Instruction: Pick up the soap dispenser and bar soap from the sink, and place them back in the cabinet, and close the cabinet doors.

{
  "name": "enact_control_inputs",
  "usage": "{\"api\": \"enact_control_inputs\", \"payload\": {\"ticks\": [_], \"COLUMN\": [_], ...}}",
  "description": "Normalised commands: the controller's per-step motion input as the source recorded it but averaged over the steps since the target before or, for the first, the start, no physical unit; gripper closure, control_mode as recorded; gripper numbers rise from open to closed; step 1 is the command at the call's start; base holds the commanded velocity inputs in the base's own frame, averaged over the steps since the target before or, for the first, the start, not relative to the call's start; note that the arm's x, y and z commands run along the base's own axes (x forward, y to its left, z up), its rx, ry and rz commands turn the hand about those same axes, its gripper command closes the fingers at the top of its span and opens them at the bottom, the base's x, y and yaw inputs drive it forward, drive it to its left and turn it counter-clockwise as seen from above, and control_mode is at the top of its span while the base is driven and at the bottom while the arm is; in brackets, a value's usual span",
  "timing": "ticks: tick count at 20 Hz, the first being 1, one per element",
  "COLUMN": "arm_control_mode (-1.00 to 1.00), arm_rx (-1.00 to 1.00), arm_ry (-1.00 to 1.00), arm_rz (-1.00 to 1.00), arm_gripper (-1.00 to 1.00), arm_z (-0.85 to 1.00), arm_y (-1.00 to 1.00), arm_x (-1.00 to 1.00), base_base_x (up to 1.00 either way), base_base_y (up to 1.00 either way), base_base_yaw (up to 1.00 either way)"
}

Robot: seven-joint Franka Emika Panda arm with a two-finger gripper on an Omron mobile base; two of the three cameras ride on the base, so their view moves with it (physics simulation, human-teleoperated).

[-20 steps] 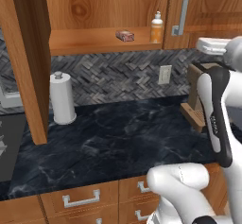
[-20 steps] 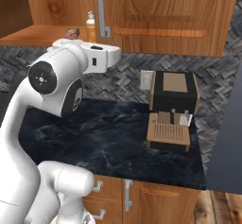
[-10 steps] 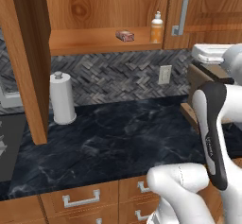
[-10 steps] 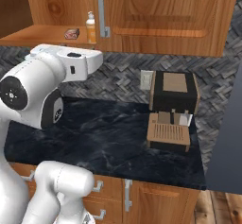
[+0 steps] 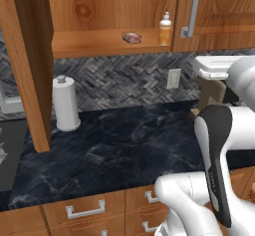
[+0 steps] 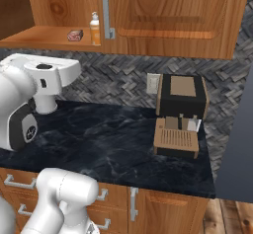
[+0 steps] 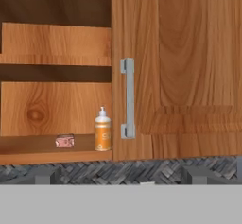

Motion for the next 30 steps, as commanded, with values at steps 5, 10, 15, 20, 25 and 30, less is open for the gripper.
{"api": "enact_control_inputs", "payload": {"ticks": [5, 10, 15, 20, 25, 30], "arm_control_mode": [-1.0, -1.0, -1.0, -1.0, -1.0, -1.0], "arm_rx": [-0.01, -0.01, -0.02, -0.01, 0.0, 0.0], "arm_ry": [0.0, 0.0, 0.0, 0.0, 0.0, 0.0], "arm_rz": [0.0, 0.0, 0.0, 0.0, 0.01, 0.06], "arm_gripper": [-1.0, -1.0, -1.0, -1.0, -1.0, -1.0], "arm_z": [0.0, 0.0, 0.0, 0.0, 0.0, 0.0], "arm_y": [0.52, 0.57, 0.61, 0.59, 0.51, 0.42], "arm_x": [-0.39, -0.45, -0.41, -0.36, -0.22, -0.11], "base_base_x": [0.0, 0.0, 0.0, 0.0, 0.0, 0.0], "base_base_y": [0.0, 0.0, 0.0, 0.0, 0.0, 0.0], "base_base_yaw": [0.0, 0.0, 0.0, 0.0, 0.0, 0.0]}}
